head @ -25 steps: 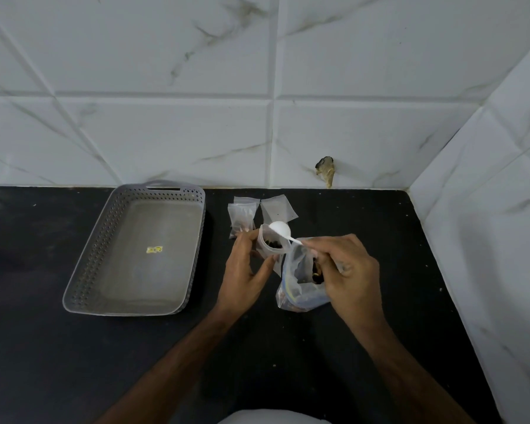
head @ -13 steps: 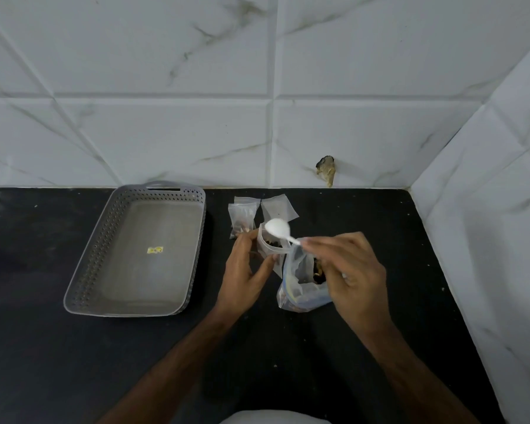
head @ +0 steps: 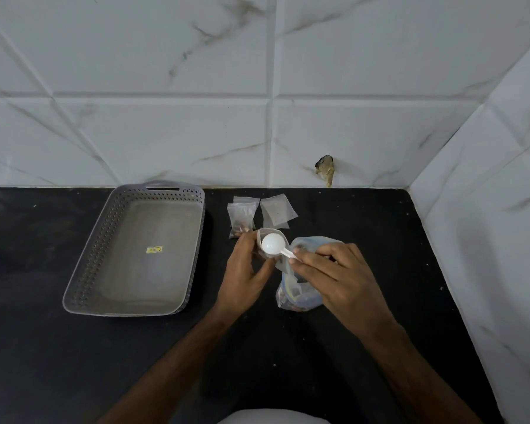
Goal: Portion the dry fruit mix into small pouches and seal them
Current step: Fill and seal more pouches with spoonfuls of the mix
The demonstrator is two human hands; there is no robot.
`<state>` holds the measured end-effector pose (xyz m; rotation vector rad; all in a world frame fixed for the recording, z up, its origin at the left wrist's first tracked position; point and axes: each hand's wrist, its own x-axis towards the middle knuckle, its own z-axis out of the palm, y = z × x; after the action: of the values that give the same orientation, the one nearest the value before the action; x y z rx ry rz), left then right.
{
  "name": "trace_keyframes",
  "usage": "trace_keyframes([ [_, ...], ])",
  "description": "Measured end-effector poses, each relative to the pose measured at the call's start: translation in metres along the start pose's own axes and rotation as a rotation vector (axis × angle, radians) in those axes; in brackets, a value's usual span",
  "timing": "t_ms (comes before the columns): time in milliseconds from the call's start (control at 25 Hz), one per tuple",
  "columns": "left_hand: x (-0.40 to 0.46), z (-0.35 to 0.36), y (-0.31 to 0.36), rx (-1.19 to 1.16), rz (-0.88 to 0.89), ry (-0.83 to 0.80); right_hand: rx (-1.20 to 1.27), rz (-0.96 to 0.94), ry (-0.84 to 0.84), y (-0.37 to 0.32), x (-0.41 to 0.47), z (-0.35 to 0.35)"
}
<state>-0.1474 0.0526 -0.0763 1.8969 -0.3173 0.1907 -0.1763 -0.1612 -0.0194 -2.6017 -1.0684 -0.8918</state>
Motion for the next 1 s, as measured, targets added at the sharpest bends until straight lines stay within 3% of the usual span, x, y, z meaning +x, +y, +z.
trace_keyframes([
  [200,-0.001,0.000,0.002,0.013,0.014,-0.031,0.126,0.088,-0.009,0.000,0.002,0.002],
  [320,-0.001,-0.002,0.000,0.035,0.003,-0.024,0.569,0.615,0.095,-0.004,0.013,-0.006],
  [400,-0.001,-0.003,-0.003,0.041,-0.004,-0.044,0.808,0.906,0.074,-0.004,0.018,-0.009],
  [560,0.000,-0.003,-0.004,0.035,-0.030,-0.047,1.015,1.033,0.094,-0.002,0.021,-0.012],
  [760,-0.001,-0.012,-0.018,0.069,-0.091,-0.118,1.273,1.367,0.192,0.012,0.010,-0.003],
  [1000,-0.020,-0.039,-0.078,0.309,-0.387,-0.304,1.205,1.526,0.158,0.031,-0.037,0.010],
])
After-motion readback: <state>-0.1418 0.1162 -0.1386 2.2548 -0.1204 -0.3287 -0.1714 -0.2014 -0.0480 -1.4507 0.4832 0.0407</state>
